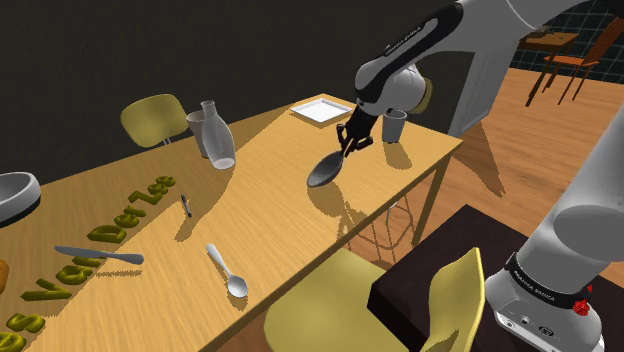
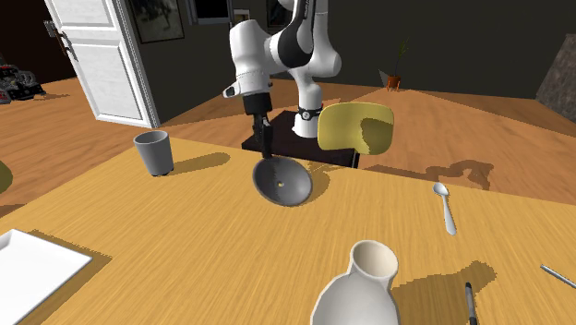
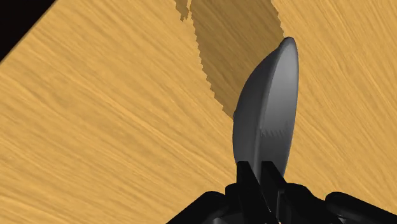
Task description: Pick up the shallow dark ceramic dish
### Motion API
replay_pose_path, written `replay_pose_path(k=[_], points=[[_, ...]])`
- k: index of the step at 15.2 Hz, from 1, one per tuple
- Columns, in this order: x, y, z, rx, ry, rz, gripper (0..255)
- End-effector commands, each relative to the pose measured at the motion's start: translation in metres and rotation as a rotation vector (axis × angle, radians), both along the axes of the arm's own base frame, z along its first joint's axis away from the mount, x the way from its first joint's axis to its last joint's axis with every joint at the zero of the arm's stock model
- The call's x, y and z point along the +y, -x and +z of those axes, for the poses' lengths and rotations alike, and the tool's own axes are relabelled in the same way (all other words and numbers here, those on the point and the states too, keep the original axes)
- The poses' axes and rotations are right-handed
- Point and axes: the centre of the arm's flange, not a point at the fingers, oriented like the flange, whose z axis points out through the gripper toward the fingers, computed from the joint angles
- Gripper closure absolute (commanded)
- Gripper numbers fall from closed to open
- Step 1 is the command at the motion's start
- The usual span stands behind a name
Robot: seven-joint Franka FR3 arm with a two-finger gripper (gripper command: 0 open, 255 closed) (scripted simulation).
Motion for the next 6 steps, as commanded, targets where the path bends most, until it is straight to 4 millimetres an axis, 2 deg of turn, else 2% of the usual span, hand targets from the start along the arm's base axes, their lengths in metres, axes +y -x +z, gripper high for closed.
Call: replay_pose_path(k=[1,4,6], points=[[-0.001,0.000,0.011,0.001,0.000,0.000,255],[-0.001,0.000,0.027,0.001,0.000,0.000,255],[-0.001,0.000,0.028,0.001,0.000,0.000,255]])
